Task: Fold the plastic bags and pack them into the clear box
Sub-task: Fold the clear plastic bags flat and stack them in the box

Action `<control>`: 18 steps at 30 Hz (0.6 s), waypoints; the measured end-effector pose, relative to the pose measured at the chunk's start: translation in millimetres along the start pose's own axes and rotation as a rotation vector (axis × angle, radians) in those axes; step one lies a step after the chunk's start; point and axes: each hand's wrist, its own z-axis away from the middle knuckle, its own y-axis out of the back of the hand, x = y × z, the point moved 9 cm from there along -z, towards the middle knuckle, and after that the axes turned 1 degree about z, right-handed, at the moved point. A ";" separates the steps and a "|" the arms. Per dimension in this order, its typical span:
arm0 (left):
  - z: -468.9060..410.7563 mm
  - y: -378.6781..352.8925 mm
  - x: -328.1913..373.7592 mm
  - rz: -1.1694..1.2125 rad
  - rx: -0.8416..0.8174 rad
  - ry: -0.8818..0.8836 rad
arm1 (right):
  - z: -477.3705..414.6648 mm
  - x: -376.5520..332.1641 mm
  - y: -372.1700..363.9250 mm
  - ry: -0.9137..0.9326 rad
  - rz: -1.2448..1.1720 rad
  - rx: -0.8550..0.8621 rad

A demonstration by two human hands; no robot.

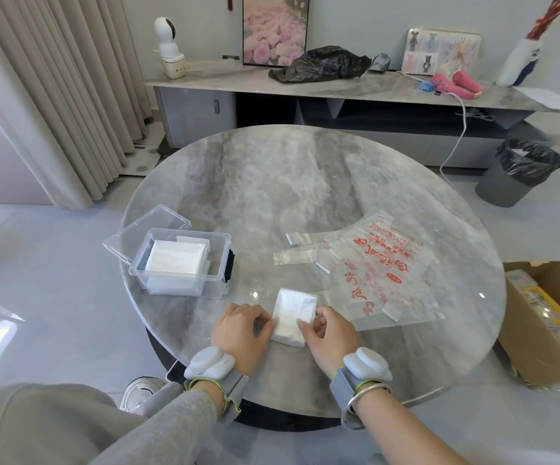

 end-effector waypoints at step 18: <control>11.9 -0.3 24.7 -0.374 0.140 -0.309 | 2.6 -13.0 -4.3 0.171 0.133 0.055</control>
